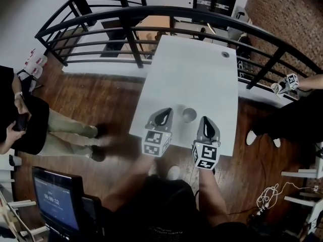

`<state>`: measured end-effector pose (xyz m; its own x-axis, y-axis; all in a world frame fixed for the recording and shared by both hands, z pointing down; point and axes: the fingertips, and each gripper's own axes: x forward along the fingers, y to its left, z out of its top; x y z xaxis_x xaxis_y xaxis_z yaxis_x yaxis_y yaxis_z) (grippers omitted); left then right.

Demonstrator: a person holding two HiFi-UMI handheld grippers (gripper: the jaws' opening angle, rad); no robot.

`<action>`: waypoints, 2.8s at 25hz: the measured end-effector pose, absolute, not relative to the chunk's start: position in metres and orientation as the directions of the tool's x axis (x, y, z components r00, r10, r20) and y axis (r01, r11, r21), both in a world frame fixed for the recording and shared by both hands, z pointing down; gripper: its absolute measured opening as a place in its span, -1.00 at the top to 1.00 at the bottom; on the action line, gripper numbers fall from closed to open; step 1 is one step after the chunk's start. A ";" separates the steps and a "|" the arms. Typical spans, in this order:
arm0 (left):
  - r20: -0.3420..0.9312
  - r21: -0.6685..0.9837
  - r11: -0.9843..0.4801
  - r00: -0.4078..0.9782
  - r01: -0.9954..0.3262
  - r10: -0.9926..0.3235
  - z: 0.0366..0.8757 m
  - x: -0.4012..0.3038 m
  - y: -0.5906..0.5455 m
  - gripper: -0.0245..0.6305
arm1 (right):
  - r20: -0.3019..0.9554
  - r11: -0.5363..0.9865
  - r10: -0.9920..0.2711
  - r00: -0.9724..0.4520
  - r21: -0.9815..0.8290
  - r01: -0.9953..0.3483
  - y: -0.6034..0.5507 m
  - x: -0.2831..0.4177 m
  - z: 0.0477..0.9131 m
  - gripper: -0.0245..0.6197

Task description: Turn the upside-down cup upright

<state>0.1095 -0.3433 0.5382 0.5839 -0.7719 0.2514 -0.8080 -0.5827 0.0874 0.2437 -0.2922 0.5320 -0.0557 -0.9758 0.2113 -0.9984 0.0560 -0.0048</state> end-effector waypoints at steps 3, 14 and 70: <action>0.247 0.083 -0.573 0.574 -0.815 -0.780 0.537 0.111 -0.334 0.92 | 0.204 0.068 -0.977 -0.068 -0.008 -0.998 -0.285 0.245 0.533 0.88; 0.238 0.066 -0.553 0.552 -0.830 -0.799 0.530 0.102 -0.316 0.92 | 0.182 0.084 -0.980 -0.085 -0.014 -0.996 -0.272 0.241 0.525 0.88; 0.204 0.112 -0.665 0.672 -0.739 -0.712 0.522 -0.003 -0.097 0.92 | 0.192 -0.032 -0.981 0.038 0.037 -0.999 -0.023 0.118 0.503 0.88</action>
<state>-0.0025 -0.0969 0.5223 0.6718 -0.7120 0.2045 -0.7386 -0.6648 0.1119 0.1177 -0.0233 0.5031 0.0383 -0.9807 0.1918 -0.9988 -0.0318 0.0371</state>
